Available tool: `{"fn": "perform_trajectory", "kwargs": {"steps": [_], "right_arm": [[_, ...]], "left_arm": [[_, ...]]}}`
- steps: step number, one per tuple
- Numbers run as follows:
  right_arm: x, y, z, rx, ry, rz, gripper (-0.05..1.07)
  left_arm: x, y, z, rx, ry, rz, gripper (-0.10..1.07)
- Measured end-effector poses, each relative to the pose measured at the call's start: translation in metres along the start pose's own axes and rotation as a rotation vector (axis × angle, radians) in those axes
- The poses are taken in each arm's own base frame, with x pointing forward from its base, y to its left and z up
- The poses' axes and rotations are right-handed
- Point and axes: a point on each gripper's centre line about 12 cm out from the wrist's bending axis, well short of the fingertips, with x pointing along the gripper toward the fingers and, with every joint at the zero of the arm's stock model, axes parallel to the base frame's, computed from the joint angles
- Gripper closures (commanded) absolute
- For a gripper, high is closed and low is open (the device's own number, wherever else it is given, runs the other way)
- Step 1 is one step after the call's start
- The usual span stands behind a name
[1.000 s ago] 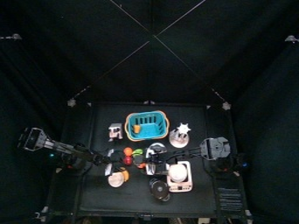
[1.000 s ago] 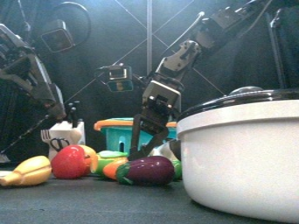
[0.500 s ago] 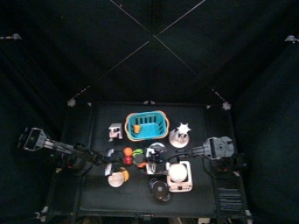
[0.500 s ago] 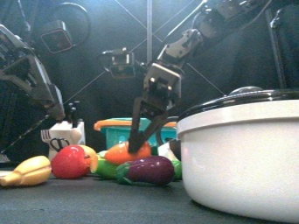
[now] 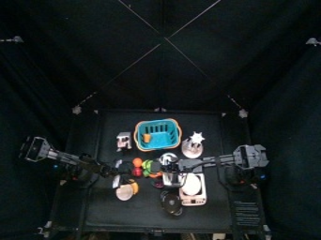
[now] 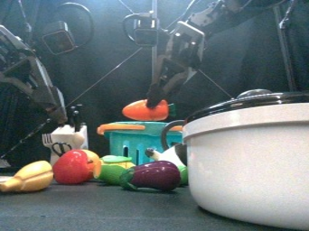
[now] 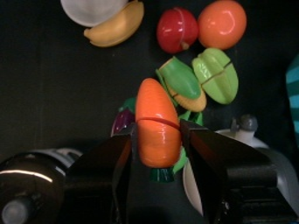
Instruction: Place carrot into pan
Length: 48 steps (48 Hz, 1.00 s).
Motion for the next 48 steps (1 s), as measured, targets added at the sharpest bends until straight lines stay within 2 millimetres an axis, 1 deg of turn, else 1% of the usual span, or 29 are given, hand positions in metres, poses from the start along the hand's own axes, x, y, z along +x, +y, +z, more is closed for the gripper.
{"fn": "perform_trajectory", "kwargs": {"steps": [11, 17, 21, 27, 36, 45, 48], "right_arm": [[-0.033, 0.010, -0.018, 0.044, -0.015, 0.043, 0.52], [-0.055, 0.014, -0.038, 0.093, -0.023, 0.073, 0.52], [-0.065, 0.015, -0.052, 0.137, -0.021, 0.089, 0.52], [-0.078, 0.015, -0.075, 0.180, -0.017, 0.106, 0.52], [-0.089, 0.015, -0.099, 0.204, -0.013, 0.116, 0.52], [-0.101, 0.015, -0.120, 0.228, -0.020, 0.131, 0.52], [-0.102, 0.015, -0.130, 0.236, -0.009, 0.133, 0.52]], "left_arm": [[-0.004, -0.001, 0.005, 0.014, -0.025, -0.007, 0.15], [-0.006, -0.003, 0.009, 0.037, -0.057, -0.026, 0.15], [-0.008, -0.004, 0.013, 0.059, -0.086, -0.043, 0.15], [-0.010, -0.005, 0.017, 0.090, -0.135, -0.076, 0.15], [-0.013, -0.007, 0.019, 0.137, -0.203, -0.120, 0.15], [-0.019, -0.007, 0.016, 0.150, -0.256, -0.140, 0.15], [-0.023, -0.007, 0.012, 0.153, -0.270, -0.139, 0.15]]}}
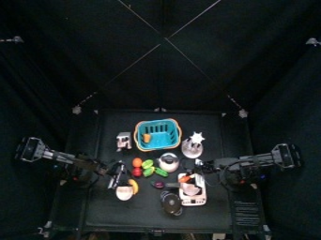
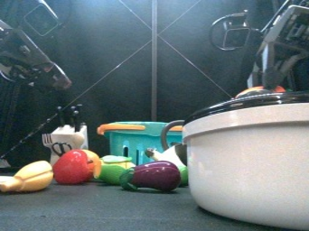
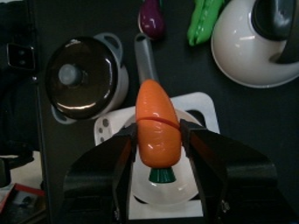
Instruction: Place carrot into pan
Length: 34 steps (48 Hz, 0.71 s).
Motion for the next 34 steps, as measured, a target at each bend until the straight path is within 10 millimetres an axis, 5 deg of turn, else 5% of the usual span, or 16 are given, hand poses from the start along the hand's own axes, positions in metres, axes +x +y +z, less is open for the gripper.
{"fn": "perform_trajectory", "kwargs": {"steps": [19, 34], "right_arm": [[0.008, -0.013, -0.037, 0.038, 0.078, -0.021, 0.50], [0.014, -0.018, -0.041, 0.049, 0.089, -0.036, 0.26]], "left_arm": [[-0.028, 0.001, -0.013, -0.067, -0.092, 0.040, 0.15], [-0.029, 0.004, -0.012, -0.078, -0.106, 0.065, 0.15]]}}
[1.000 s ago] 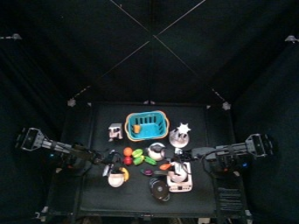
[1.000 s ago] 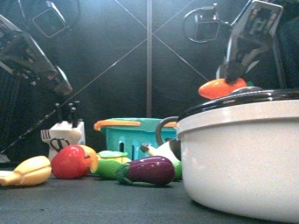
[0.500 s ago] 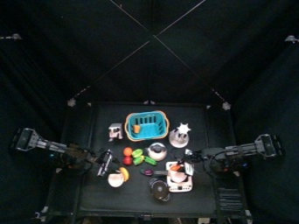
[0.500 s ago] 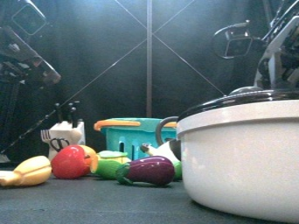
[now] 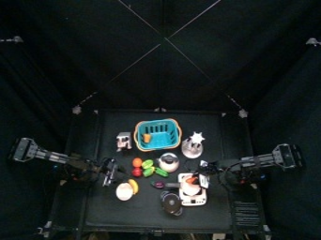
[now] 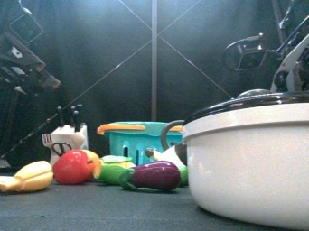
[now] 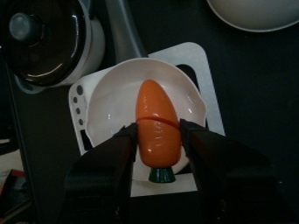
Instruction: Place carrot into pan
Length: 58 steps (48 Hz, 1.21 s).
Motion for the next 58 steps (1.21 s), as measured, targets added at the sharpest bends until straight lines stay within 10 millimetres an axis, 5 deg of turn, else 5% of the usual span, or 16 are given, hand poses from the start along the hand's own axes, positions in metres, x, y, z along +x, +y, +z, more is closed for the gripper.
{"fn": "perform_trajectory", "kwargs": {"steps": [21, 58], "right_arm": [[0.004, -0.001, 0.000, -0.001, -0.004, -0.005, 0.09], [-0.011, 0.002, 0.009, -0.043, -0.100, 0.005, 0.09]], "left_arm": [[0.000, 0.000, 0.001, 0.015, -0.005, -0.004, 0.15], [0.000, 0.000, 0.000, -0.001, -0.006, 0.000, 0.15]]}}
